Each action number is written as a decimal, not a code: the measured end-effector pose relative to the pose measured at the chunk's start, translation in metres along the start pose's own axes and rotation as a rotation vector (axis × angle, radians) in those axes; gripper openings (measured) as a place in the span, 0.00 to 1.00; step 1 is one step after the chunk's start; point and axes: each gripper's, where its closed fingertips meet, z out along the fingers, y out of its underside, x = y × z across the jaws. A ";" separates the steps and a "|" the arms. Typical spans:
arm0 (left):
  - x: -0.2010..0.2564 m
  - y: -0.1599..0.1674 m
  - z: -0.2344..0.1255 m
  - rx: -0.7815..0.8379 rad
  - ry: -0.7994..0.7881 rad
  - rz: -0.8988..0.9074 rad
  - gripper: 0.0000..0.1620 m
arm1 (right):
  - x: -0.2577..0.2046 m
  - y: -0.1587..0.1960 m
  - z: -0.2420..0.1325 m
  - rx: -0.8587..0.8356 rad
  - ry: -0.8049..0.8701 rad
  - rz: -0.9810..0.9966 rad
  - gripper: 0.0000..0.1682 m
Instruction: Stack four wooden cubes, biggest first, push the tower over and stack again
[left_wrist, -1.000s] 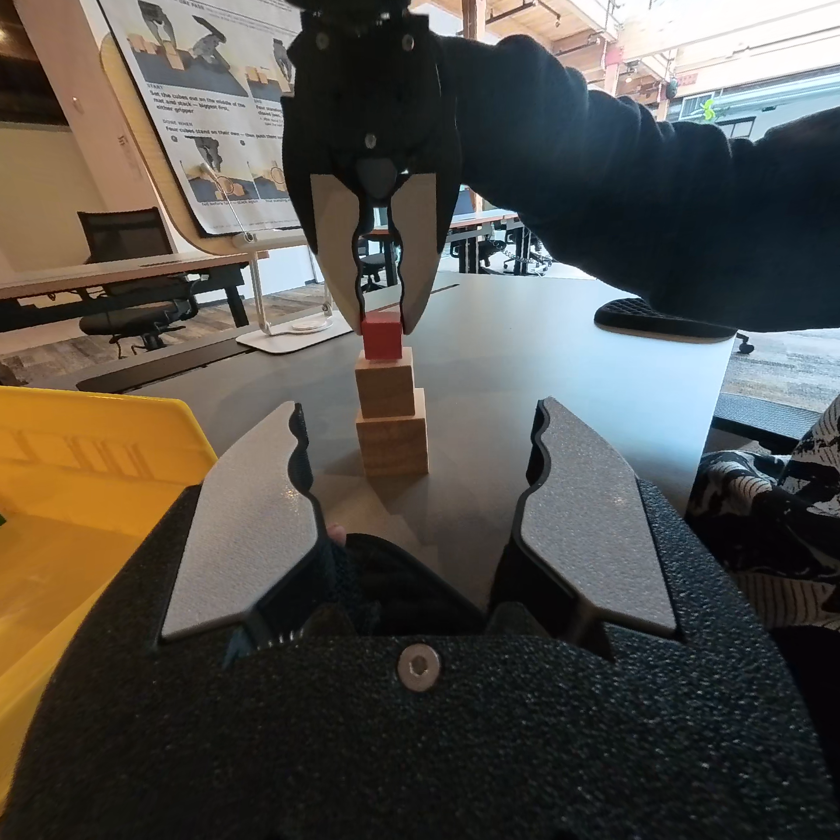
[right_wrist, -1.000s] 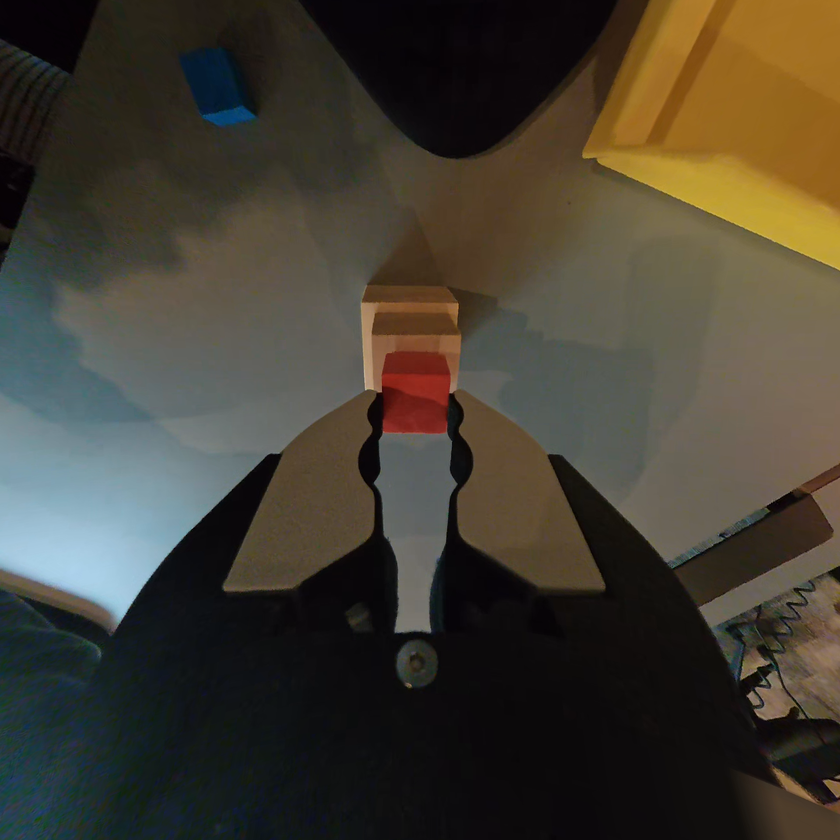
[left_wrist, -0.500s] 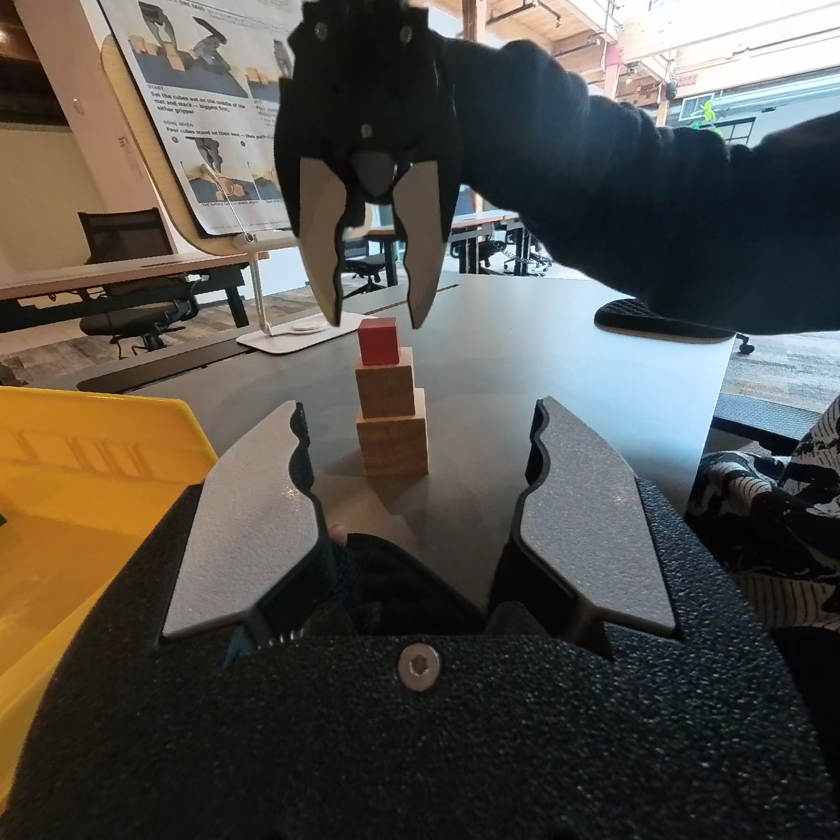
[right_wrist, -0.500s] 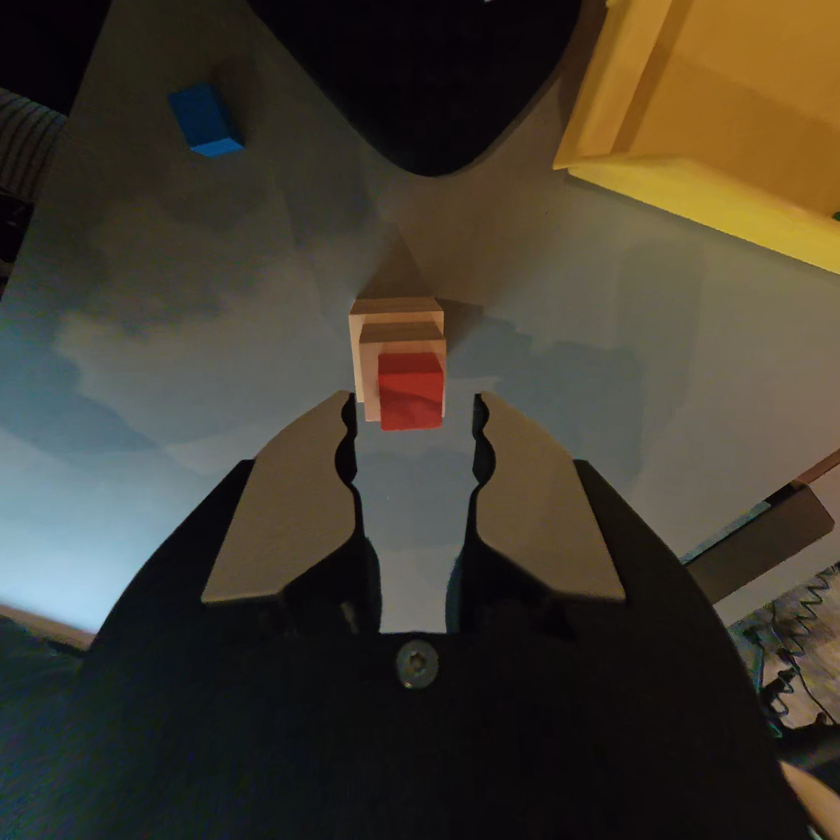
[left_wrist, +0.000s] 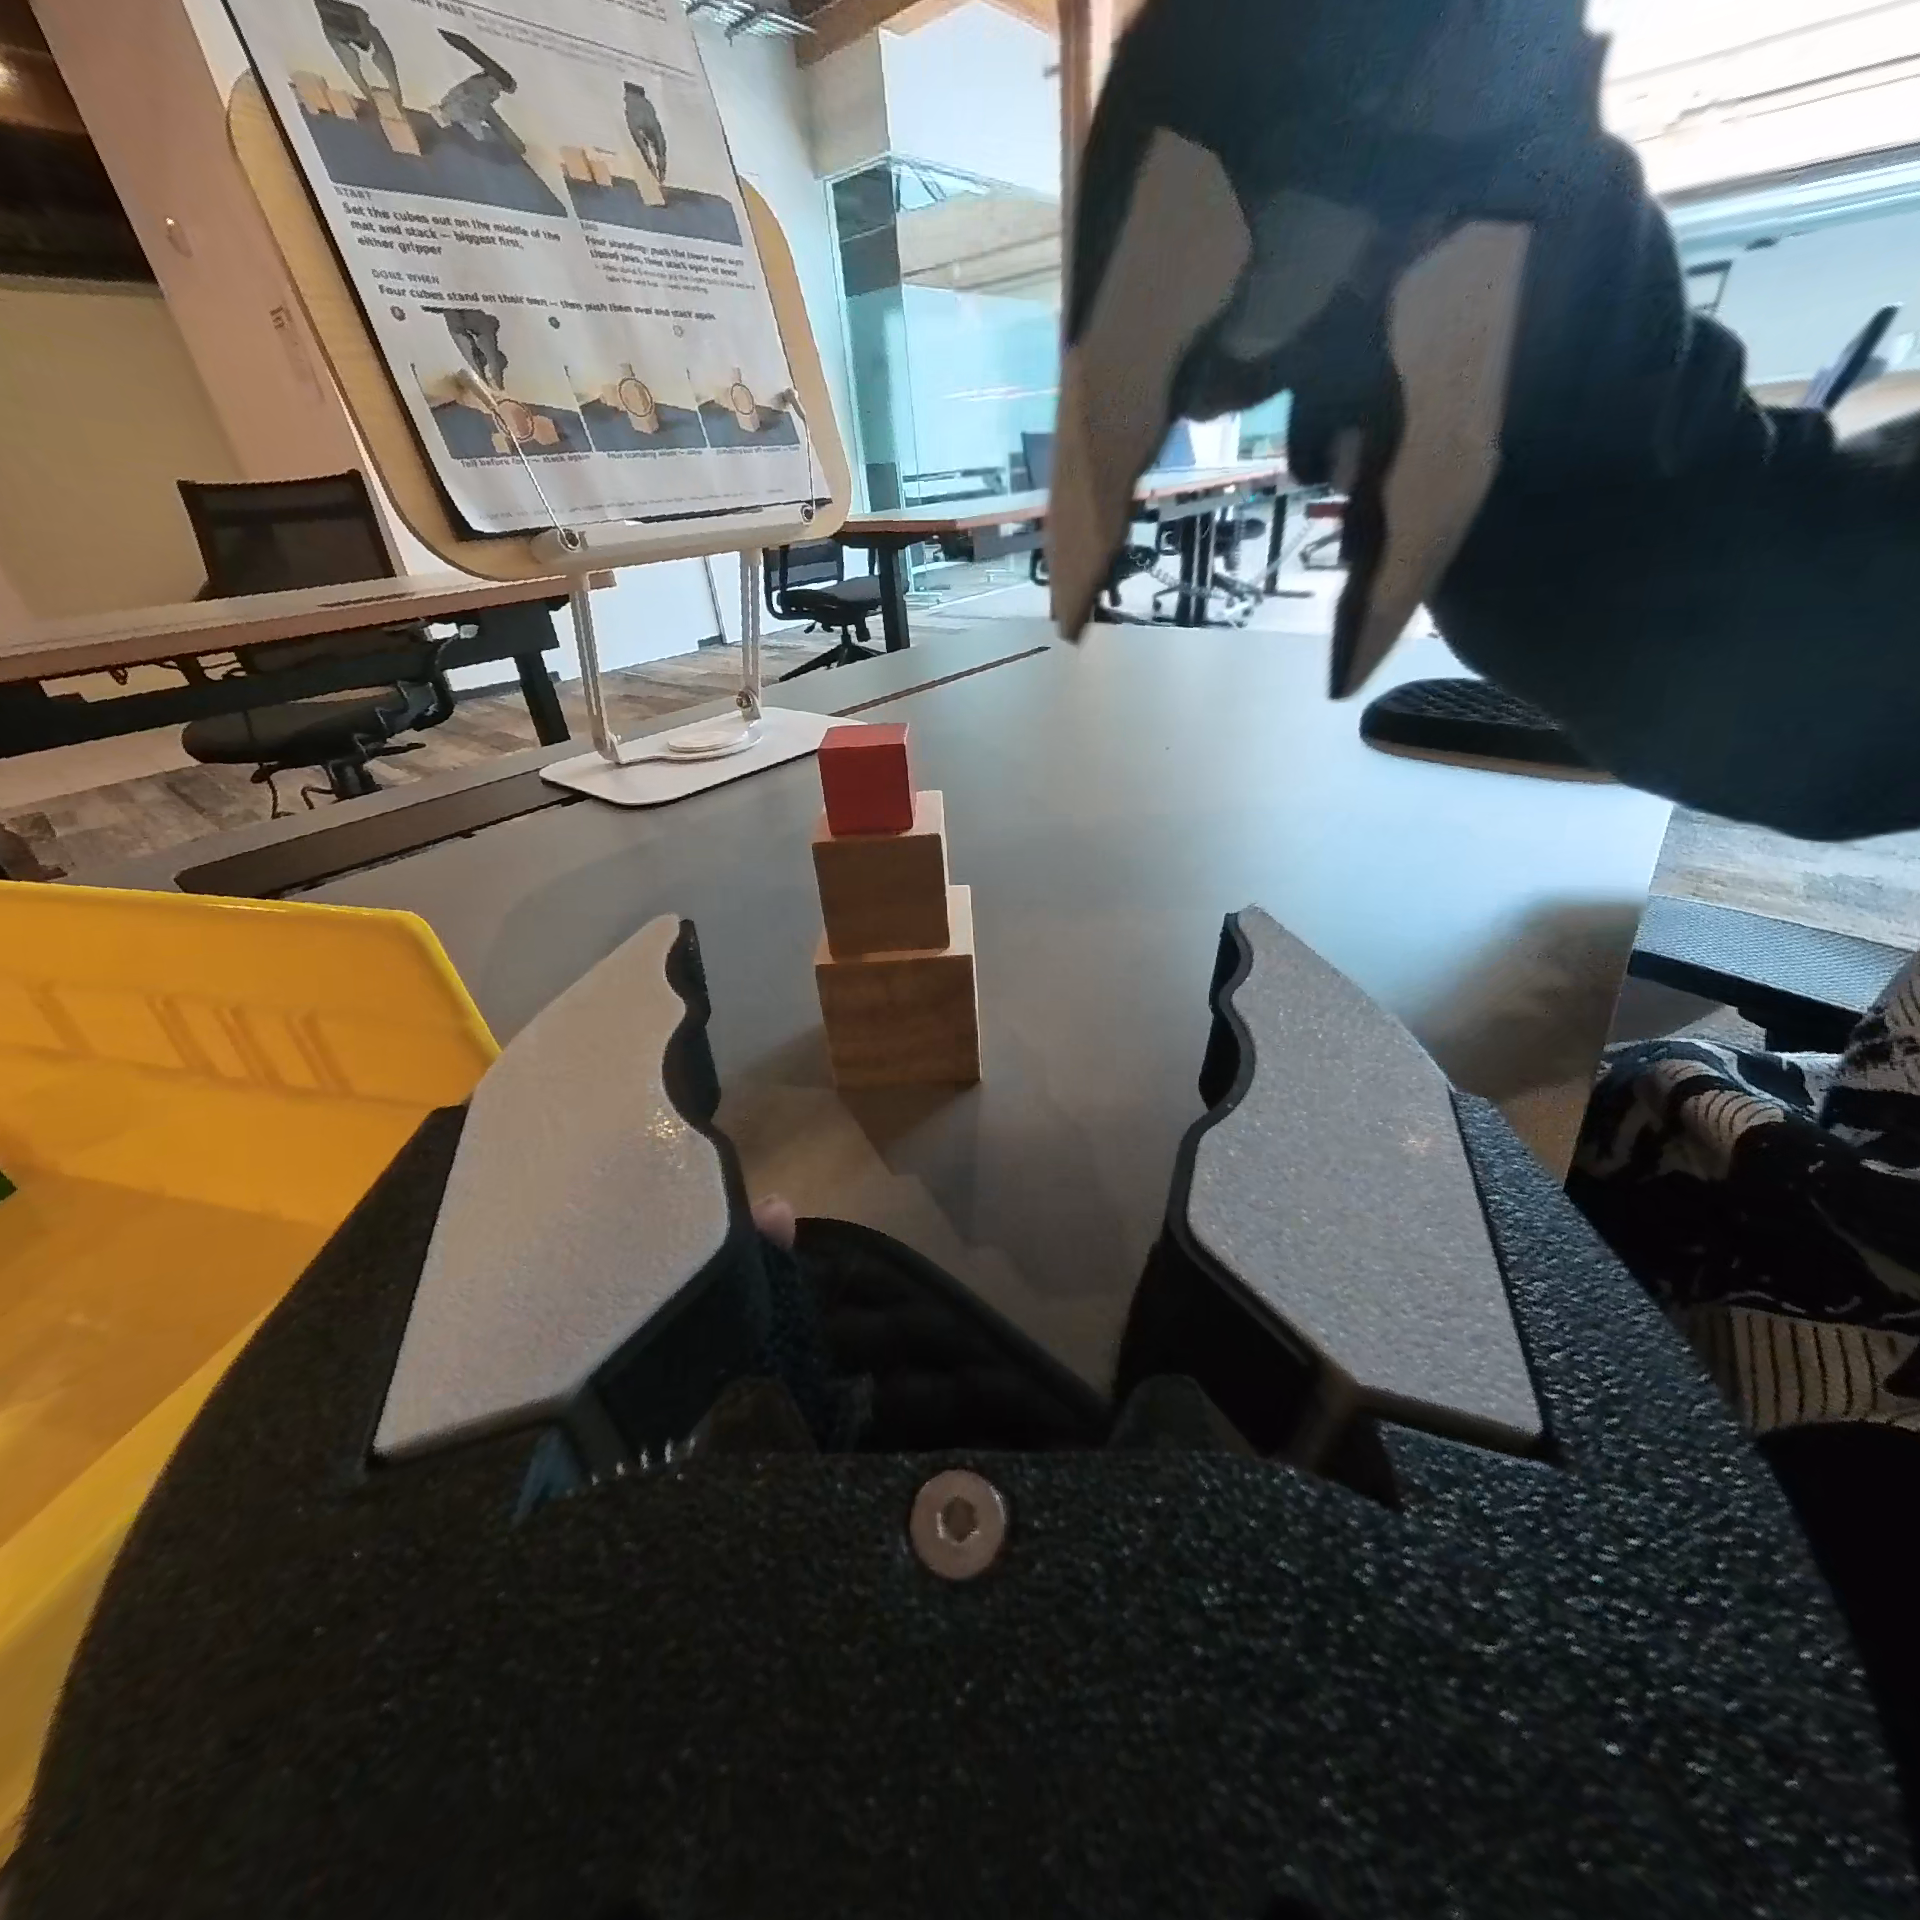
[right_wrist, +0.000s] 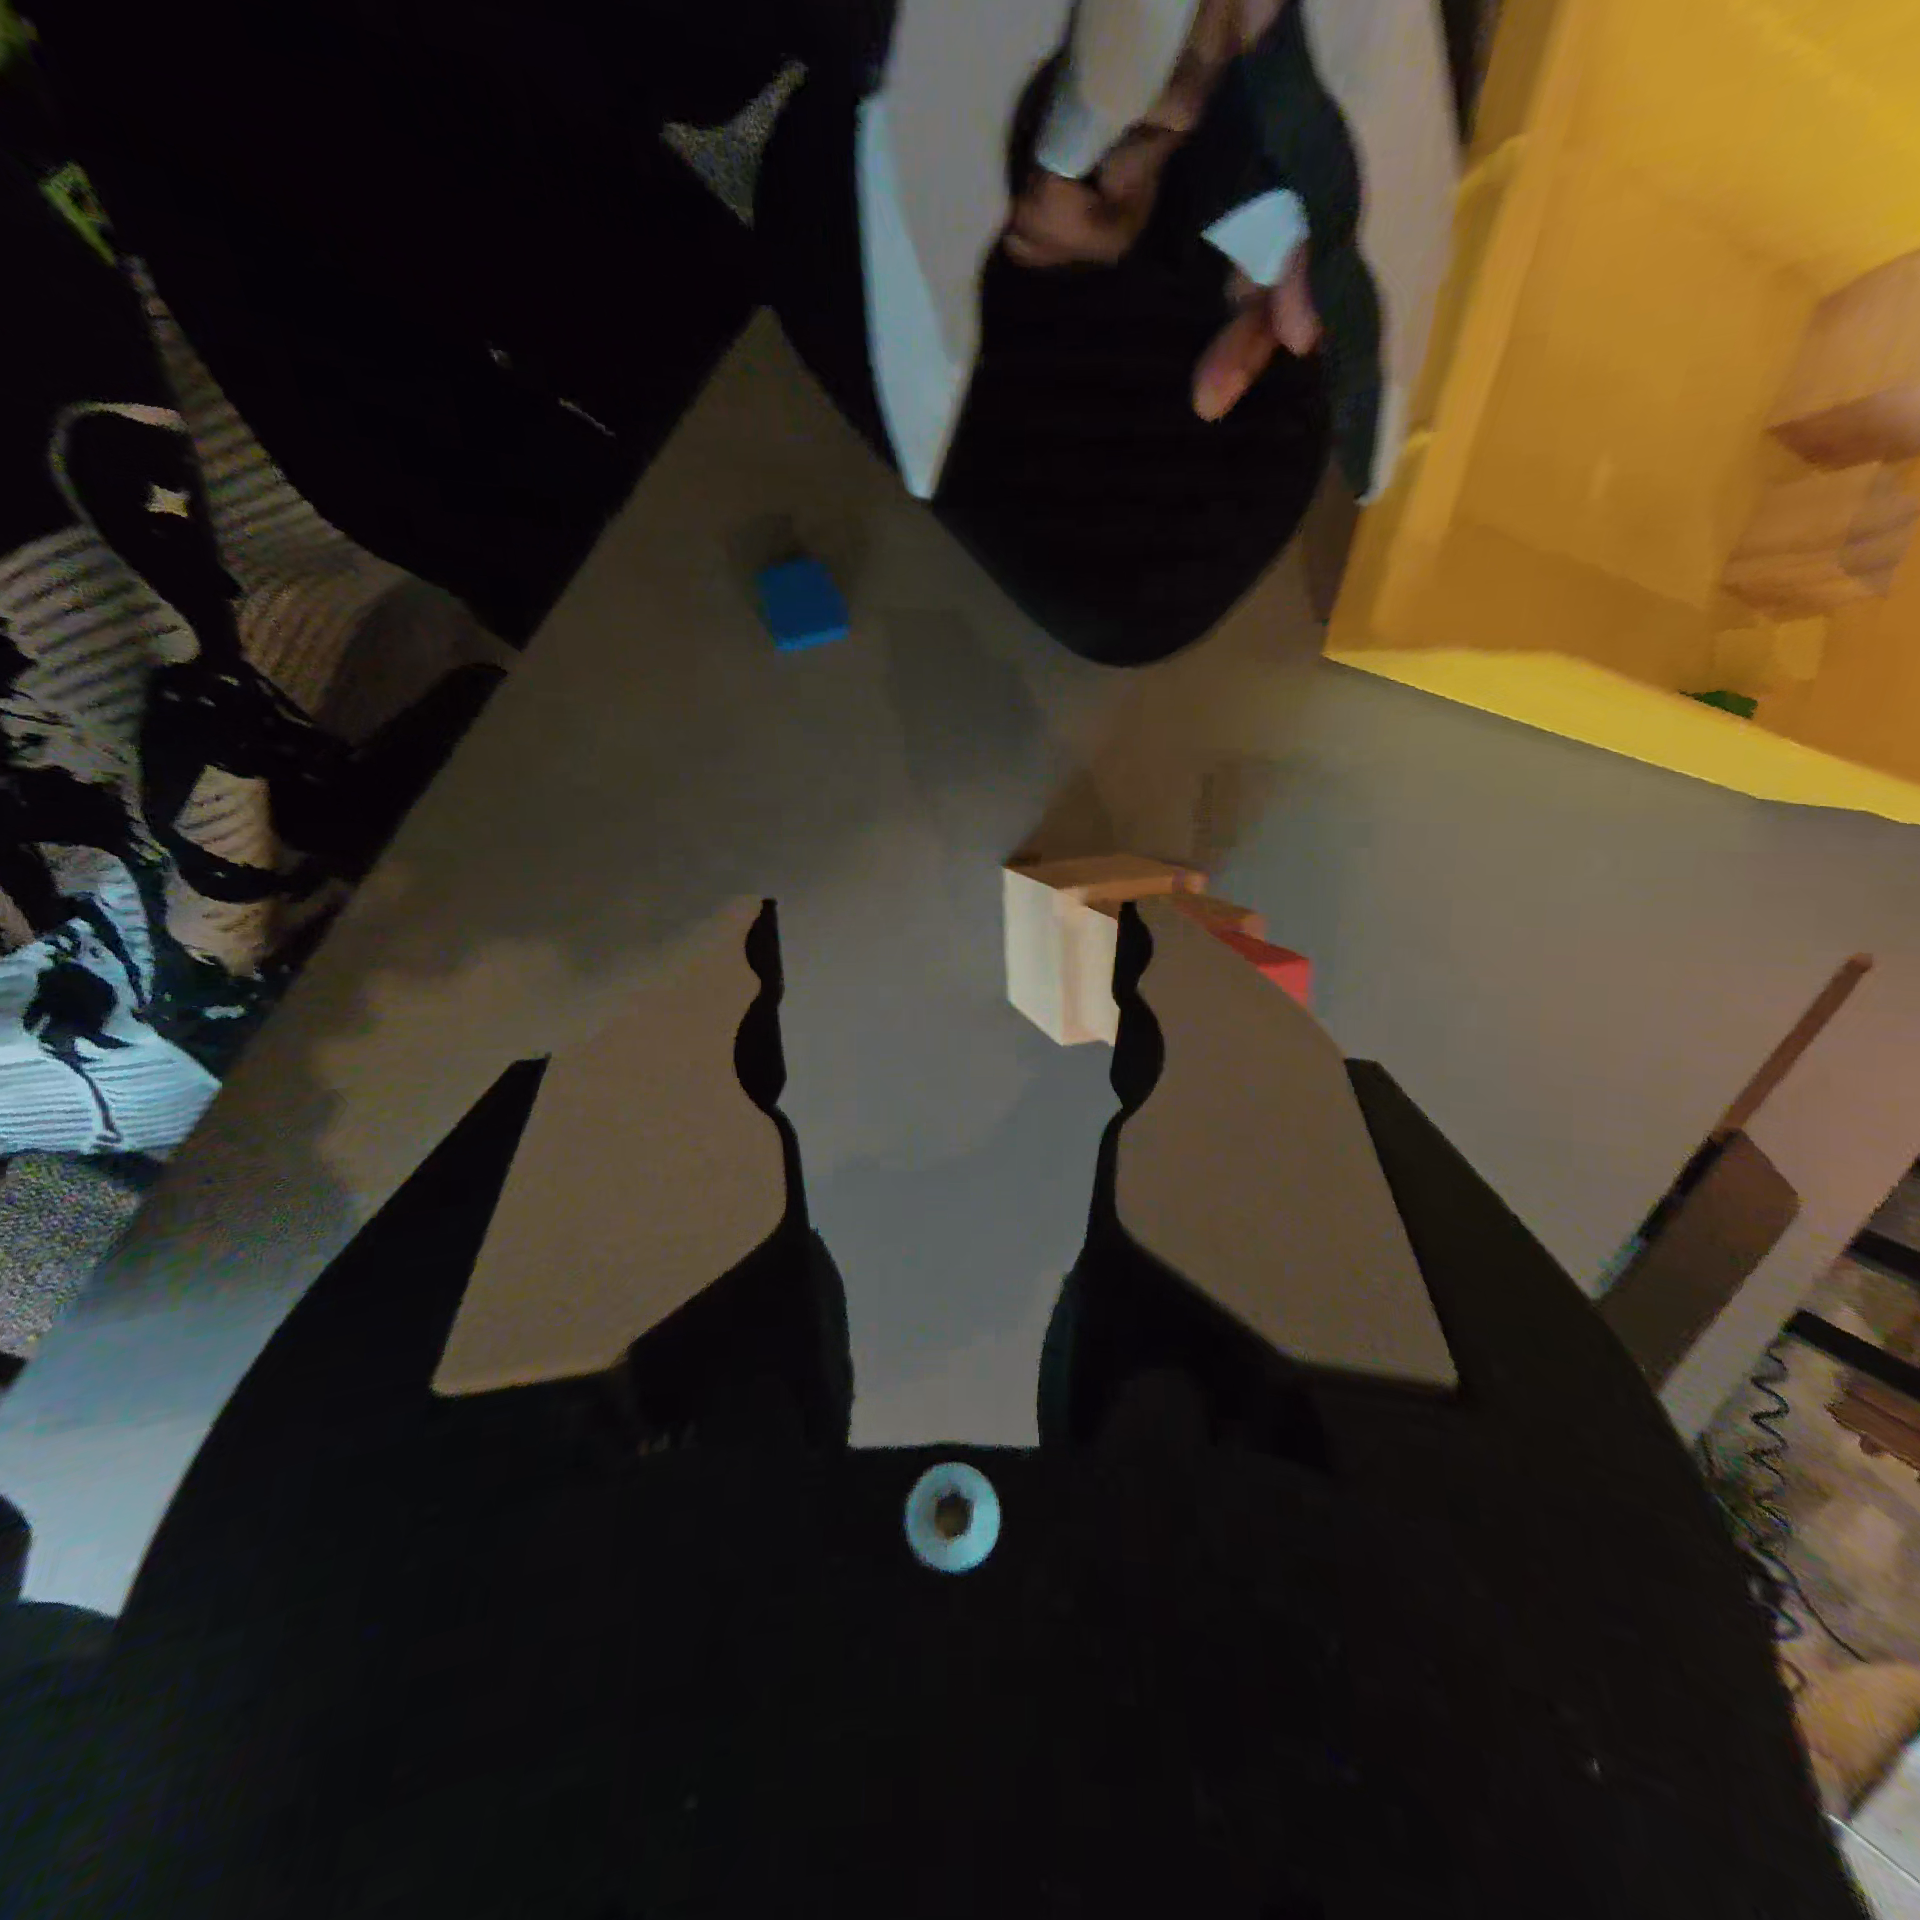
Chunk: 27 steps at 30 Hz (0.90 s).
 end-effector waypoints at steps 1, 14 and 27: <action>0.000 0.000 0.000 0.000 0.000 0.000 0.57 | -0.008 -0.002 0.005 0.006 0.003 0.001 0.36; 0.000 0.000 0.000 0.000 -0.003 0.004 0.57 | -0.072 -0.014 0.072 0.069 -0.099 0.086 0.38; 0.000 0.000 0.000 0.001 0.001 0.003 0.58 | -0.065 -0.015 0.096 0.130 -0.058 0.201 0.40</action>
